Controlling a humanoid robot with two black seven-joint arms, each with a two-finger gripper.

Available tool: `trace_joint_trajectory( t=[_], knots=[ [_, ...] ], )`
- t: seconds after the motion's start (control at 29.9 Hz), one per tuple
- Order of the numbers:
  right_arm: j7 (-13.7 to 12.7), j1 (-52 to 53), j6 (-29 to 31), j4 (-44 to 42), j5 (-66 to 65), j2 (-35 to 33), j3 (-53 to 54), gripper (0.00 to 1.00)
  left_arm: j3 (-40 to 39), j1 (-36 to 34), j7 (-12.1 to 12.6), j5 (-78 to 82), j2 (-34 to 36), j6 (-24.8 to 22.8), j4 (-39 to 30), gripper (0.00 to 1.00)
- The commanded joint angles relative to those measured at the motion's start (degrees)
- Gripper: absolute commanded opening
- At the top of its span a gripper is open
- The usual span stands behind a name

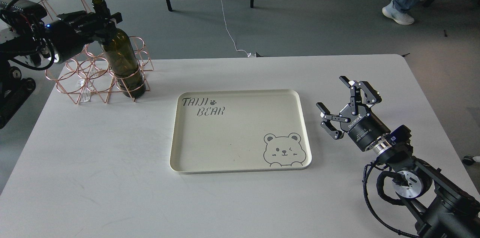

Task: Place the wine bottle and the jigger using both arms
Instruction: 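Lower the wine bottle into a slot of the copper rack, then open the left gripper and withdraw it from the bottle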

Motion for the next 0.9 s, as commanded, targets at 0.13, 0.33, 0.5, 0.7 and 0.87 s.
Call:
trace_joint_trajectory(
  t=[0.13,0.33,0.5,0.7,0.87],
  knots=[
    [0.00,0.00,0.00,0.09,-0.18,0.00,0.00,0.98,0.10,-0.02,0.00,0.30,0.10,-0.13,-0.03,0.07],
    [0.00,0.00,0.00,0.00,-0.35,0.00,0.00,0.98,0.02,0.07,0.00,0.21,0.01,0.05,-0.03,0.14],
    [0.00,0.00,0.00,0.09,-0.35,0.00,0.00,0.98,0.10,-0.02,0.00,0.30,0.27,-0.13,-0.03,0.84],
    [0.00,0.00,0.00,0.09,-0.35,0.00,0.00,0.98,0.45,-0.02,0.00,0.48,0.45,-0.13,-0.03,1.00],
    [0.00,0.00,0.00,0.09,-0.44,0.00,0.00,0.98,0.45,-0.11,0.00,0.30,0.54,-0.13,-0.03,1.00]
  ],
)
